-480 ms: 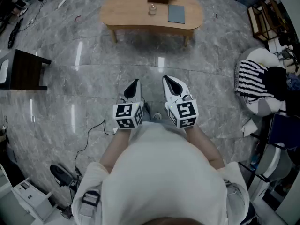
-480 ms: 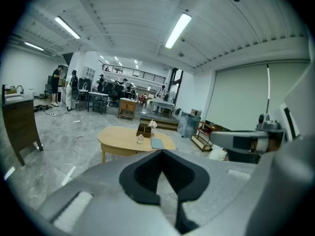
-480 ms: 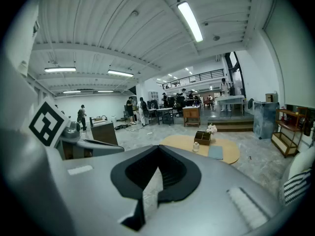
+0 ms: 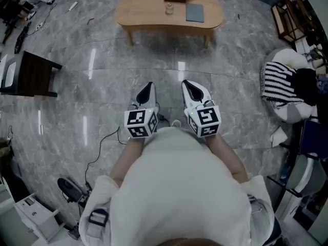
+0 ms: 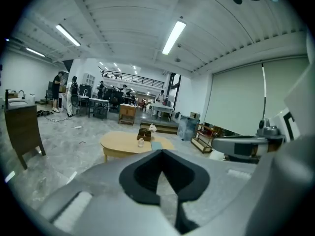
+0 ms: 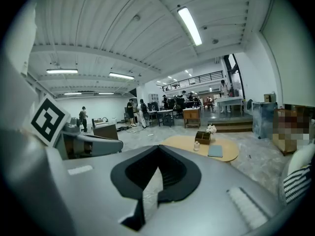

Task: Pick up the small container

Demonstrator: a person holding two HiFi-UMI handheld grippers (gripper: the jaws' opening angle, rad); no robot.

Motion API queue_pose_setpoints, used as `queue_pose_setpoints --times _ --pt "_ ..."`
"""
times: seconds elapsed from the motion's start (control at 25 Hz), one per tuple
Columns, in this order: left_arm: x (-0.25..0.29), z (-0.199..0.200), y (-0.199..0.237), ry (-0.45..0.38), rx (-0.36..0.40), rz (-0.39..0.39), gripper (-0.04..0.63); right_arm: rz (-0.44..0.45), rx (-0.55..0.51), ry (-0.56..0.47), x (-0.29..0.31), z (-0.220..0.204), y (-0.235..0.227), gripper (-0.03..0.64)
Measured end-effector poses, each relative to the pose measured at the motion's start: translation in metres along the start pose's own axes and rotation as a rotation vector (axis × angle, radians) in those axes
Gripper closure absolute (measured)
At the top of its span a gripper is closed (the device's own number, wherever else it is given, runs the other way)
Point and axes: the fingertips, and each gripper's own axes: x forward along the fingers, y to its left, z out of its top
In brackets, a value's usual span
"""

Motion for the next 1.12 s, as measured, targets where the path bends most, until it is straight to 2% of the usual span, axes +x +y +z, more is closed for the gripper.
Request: queue_pose_setpoints --times 0.28,0.52,0.88,1.12 --pt "-0.015 -0.009 0.012 -0.004 -0.012 0.054 0.594 0.041 -0.015 -0.002 -0.002 -0.003 0.013 0.62" --pt "-0.021 -0.008 0.014 -0.015 -0.011 0.084 0.594 0.061 0.031 0.004 -0.001 -0.008 0.015 0.618" --pt "-0.002 -0.018 0.022 0.042 -0.013 0.047 0.594 0.043 0.074 0.022 0.02 -0.015 0.009 0.618" --pt "0.037 -0.004 0.027 0.046 -0.006 0.009 0.594 0.021 0.1 0.037 0.05 -0.01 -0.015 0.618"
